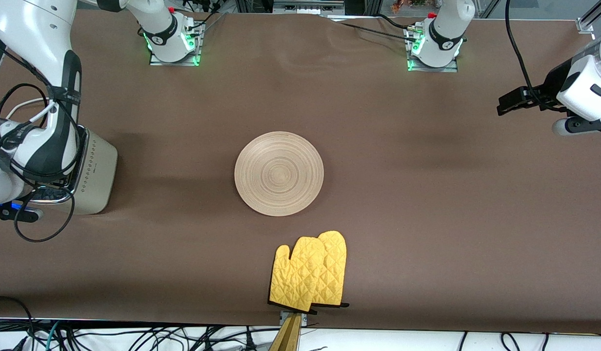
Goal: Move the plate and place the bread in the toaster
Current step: 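Open the right gripper to release the bread in the slot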
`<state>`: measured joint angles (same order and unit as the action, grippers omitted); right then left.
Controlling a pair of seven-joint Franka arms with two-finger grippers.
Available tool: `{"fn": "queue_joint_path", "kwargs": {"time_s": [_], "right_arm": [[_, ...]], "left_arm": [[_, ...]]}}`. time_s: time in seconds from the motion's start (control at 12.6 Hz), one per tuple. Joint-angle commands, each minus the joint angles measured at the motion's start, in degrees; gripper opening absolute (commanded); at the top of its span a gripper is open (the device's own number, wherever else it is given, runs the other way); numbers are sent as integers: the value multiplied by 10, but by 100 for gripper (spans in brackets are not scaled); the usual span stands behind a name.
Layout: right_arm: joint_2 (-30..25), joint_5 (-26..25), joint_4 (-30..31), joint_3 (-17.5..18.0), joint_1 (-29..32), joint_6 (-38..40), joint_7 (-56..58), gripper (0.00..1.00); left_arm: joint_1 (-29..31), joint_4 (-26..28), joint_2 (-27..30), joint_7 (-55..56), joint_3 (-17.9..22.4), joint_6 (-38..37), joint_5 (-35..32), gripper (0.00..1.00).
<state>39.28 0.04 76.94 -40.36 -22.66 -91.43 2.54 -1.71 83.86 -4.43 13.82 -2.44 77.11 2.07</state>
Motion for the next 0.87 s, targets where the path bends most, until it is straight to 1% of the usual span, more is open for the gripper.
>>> {"fn": "queue_joint_path", "kwargs": {"time_s": [0.0, 0.16, 0.24, 0.4, 0.48, 0.55, 0.63, 0.79], "right_arm": [[-23, 12, -17, -2, 0, 2, 10, 100], [-59, 23, -34, 3, 2, 3, 47, 100], [-71, 53, -36, 1, 1, 6, 73, 100], [-116, 111, -37, 4, -2, 12, 106, 100], [-121, 123, -36, 5, -5, 13, 113, 100], [-122, 127, -37, 6, -17, 19, 112, 100], [-122, 125, -37, 4, -42, 21, 111, 100], [-126, 128, -37, 5, -55, 23, 111, 100]], "left_arm": [[3, -6, -1, -2, 1, -8, 14, 100], [3, -6, -1, -2, 1, -8, 14, 100], [3, -6, -1, -2, 1, -8, 14, 100], [3, -6, -1, -2, 1, -8, 14, 100], [3, -6, -1, -2, 1, -8, 14, 100], [3, -6, -1, -2, 1, -8, 14, 100], [3, -6, -1, -2, 1, -8, 14, 100], [3, -6, -1, -2, 1, -8, 14, 100]]}}
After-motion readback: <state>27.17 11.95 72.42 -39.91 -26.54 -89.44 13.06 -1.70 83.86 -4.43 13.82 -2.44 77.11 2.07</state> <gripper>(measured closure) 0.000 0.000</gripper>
